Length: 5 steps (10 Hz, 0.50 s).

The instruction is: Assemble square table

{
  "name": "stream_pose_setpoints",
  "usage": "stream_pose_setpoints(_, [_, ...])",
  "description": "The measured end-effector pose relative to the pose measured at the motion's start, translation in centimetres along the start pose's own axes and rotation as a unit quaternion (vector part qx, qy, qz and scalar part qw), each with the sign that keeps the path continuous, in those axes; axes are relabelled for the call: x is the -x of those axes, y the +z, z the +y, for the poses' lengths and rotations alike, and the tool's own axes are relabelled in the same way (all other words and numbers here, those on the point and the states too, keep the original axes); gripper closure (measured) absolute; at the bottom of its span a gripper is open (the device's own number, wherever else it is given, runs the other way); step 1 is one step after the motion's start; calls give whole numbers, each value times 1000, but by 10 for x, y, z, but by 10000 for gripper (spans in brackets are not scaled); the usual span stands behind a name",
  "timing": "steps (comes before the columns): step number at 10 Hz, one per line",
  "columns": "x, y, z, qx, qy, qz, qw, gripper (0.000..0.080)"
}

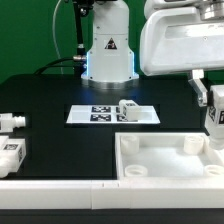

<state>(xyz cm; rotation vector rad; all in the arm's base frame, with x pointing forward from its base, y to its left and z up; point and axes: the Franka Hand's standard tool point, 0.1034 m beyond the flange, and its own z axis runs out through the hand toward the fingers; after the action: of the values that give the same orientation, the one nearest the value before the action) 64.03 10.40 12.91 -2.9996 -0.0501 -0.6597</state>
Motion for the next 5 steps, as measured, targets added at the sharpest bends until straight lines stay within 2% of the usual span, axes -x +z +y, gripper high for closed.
stream_pose_setpoints(3, [4,4,3,4,-5,14,1000,512])
stream_pose_setpoints(4, [7,11,5,6,-11,17,1000,512])
stream_pose_setpoints(5, [10,16,-1,5,-17,25,1000,512])
